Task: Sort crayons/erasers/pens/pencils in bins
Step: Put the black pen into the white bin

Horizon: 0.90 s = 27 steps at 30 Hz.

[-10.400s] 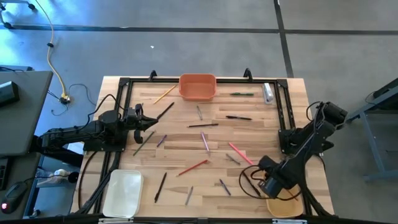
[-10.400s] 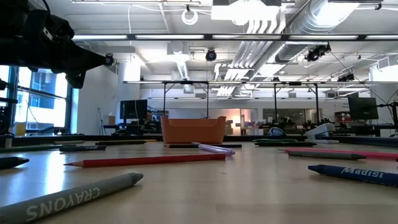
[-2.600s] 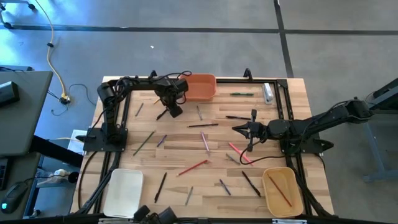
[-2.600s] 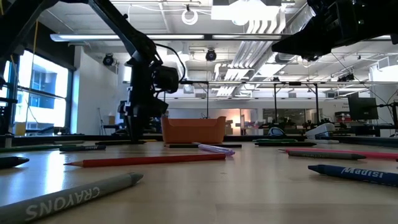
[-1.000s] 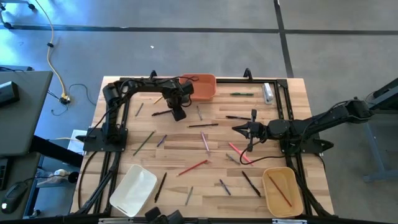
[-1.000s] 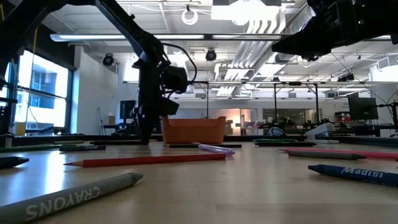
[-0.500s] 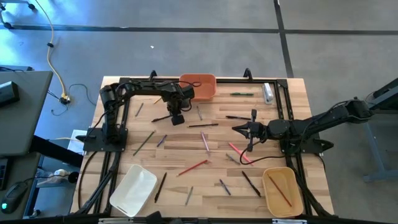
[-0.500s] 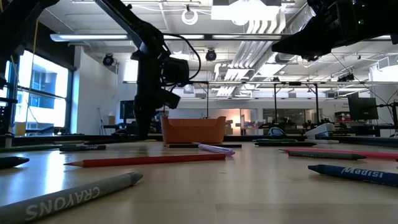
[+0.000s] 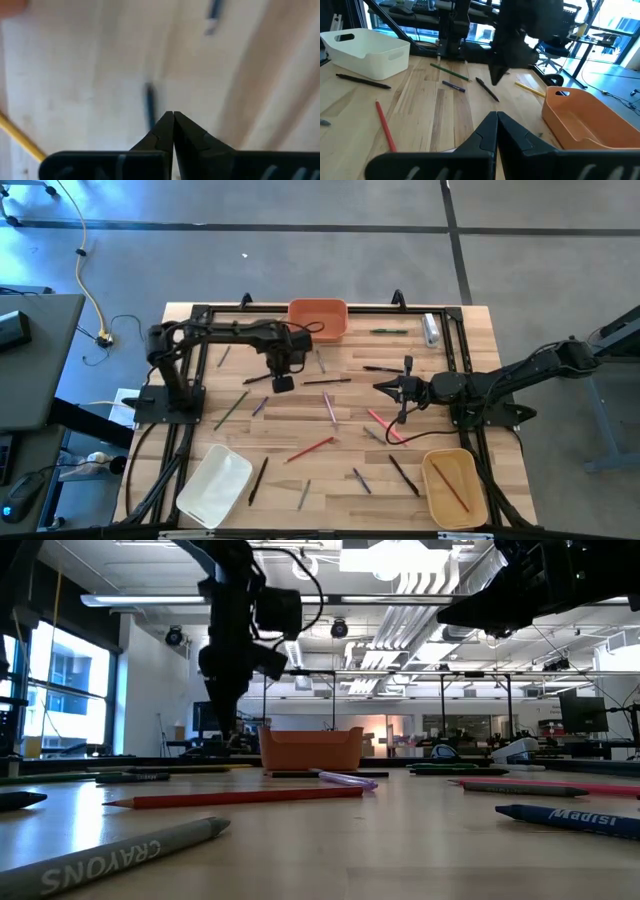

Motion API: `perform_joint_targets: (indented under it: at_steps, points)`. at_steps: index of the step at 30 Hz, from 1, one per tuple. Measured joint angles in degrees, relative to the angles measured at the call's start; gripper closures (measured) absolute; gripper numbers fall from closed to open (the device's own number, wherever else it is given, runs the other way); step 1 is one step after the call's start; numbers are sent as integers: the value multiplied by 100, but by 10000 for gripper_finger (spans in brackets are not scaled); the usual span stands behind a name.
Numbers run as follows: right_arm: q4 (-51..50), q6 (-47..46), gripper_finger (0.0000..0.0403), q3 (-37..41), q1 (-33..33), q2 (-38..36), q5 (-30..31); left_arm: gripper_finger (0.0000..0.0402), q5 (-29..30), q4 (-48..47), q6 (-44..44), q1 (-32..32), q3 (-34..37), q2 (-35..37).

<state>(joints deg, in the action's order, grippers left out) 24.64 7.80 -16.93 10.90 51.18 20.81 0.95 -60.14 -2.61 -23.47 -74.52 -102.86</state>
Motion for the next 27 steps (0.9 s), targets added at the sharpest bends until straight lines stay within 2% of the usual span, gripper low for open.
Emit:
perform_joint_targets:
  at_steps: [3, 10, 15, 17, 22, 27]
  points:
    - [2, -1, 403, 0, 1, -2, 1, 401, -189, 10, 198, 210, 0, 185]
    - [0, -29, 403, 0, 0, 0, 0, 398, -147, 285, 301, 576, 38, 231]
    - [-36, -136, 403, 0, 0, -1, 0, 394, -180, 1239, 242, 176, 396, 182]
    - [-41, -135, 403, 0, 2, 0, -1, 389, -257, 1193, 373, -113, 479, 182]
    - [-42, -31, 403, 0, 0, 0, -1, 347, -319, 944, 430, -652, 564, 184]
    - [-39, -27, 403, 0, 1, 0, -1, 281, -336, 1063, 157, -731, 662, 176]
